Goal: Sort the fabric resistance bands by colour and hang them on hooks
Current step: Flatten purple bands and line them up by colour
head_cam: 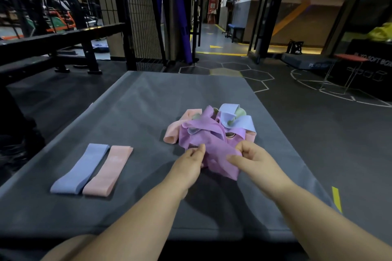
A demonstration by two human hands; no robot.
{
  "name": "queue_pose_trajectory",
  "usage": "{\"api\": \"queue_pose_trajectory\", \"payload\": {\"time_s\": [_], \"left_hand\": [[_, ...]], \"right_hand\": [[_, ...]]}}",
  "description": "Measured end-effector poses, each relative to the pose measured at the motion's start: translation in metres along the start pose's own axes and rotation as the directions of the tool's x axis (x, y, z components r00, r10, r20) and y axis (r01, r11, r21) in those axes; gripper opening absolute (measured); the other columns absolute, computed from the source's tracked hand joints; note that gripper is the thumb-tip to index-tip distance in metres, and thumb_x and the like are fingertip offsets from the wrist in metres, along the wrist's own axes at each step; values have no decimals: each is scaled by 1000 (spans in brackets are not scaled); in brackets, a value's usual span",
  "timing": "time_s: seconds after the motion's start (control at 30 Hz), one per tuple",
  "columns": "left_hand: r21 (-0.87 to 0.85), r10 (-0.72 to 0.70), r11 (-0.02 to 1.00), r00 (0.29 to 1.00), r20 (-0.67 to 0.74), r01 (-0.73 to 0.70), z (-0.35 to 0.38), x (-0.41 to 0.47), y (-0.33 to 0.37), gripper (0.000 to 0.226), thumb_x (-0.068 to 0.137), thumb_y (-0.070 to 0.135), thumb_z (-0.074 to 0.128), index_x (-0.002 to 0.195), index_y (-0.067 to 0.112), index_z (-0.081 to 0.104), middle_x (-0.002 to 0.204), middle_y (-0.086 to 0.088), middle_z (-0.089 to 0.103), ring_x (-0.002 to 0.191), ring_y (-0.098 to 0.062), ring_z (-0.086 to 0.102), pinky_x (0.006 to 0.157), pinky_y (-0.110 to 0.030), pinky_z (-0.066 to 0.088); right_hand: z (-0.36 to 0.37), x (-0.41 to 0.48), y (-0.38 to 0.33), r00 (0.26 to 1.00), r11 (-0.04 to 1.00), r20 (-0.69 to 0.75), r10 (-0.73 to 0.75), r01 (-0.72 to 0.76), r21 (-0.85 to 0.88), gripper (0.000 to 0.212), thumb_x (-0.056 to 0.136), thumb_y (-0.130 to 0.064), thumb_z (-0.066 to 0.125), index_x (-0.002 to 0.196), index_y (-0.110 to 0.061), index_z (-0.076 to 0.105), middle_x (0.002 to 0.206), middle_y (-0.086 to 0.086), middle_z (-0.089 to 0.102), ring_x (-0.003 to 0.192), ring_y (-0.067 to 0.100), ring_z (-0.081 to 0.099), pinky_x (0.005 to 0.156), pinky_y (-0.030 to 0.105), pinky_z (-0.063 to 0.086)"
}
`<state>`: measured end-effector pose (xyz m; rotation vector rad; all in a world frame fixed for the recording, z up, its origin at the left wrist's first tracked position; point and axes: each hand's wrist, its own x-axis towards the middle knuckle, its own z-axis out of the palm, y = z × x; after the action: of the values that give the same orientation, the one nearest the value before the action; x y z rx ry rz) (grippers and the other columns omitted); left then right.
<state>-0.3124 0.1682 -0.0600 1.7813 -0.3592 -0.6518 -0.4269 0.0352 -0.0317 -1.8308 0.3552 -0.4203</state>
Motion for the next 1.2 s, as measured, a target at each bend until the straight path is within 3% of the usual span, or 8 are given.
{"api": "queue_pose_trajectory", "payload": {"time_s": [0.2, 0.43, 0.67, 0.8, 0.93, 1.0, 1.1, 1.2], "left_hand": [[-148, -3, 989, 1000, 22, 6, 2, 2, -3, 34, 98, 49, 42, 123, 27, 51, 106, 8, 65, 101, -12, 63, 97, -36, 49], [-368, -46, 928, 999, 26, 52, -2, 3, 5, 23, 101, 39, 45, 115, 25, 57, 104, 2, 72, 93, -15, 69, 75, -27, 51], [-774, -189, 624, 982, -10, 112, -12, 10, 7, 18, 93, 11, 62, 110, 13, 67, 85, 1, 70, 68, -8, 61, 56, -18, 47], [-749, -121, 659, 992, -21, 65, -18, 10, 8, 16, 93, 5, 59, 101, 16, 67, 72, 4, 70, 55, -5, 61, 46, -16, 47], [-666, -84, 739, 995, 55, 99, -11, 0, 9, 15, 93, 3, 58, 90, 17, 63, 64, 5, 68, 48, -4, 58, 46, -16, 45], [-639, -88, 759, 992, 89, 124, -8, -5, 8, 14, 92, 2, 58, 88, 16, 61, 63, 4, 68, 47, -5, 57, 48, -17, 46], [-611, -113, 774, 986, 122, 164, -7, -9, 6, 15, 91, 1, 58, 86, 15, 59, 61, 2, 66, 51, -8, 55, 49, -18, 48], [-539, -131, 826, 986, 103, 166, -11, -10, 4, 11, 91, 5, 59, 87, 15, 60, 68, 0, 70, 61, -13, 61, 52, -21, 51]], "right_hand": [[-9, -10, 0, 994, 995, -71, -82, 86, 56, 47, 81, -16, 75, 52, -22, 39, 59, 0, 34, 61, 17, 30, 56, 27, 26], [-19, -12, -6, 993, 980, -35, -115, 119, 157, 31, 67, -5, 59, 51, -24, 41, 70, 8, 44, 69, 23, 36, 60, 31, 30], [-26, -7, -4, 998, 990, -2, 62, -61, 123, 41, 81, 23, 46, 91, -15, 59, 76, 4, 53, 65, 9, 62, 60, 20, 49], [-26, -7, 4, 977, 978, 70, 199, -193, -84, 30, 85, -7, 68, 106, -26, 59, 93, 0, 60, 84, 14, 61, 86, 43, 52], [-11, -7, 12, 950, 825, 127, 284, -175, -537, 62, 80, -50, 74, 130, -22, 52, 124, -6, 55, 114, 13, 55, 95, 27, 43], [-2, -4, 17, 968, 719, 97, 232, -103, -687, 56, 79, -56, 72, 119, -20, 60, 116, -2, 59, 107, 18, 57, 88, 29, 46], [6, -3, 20, 975, 659, 100, 198, -57, -750, 31, 84, -47, 66, 75, -19, 56, 81, -1, 56, 79, 21, 54, 64, 32, 41], [5, 0, 20, 979, 713, 86, 186, -74, -697, 35, 88, -39, 64, 66, -17, 47, 69, -2, 49, 69, 19, 47, 59, 31, 34]]}}
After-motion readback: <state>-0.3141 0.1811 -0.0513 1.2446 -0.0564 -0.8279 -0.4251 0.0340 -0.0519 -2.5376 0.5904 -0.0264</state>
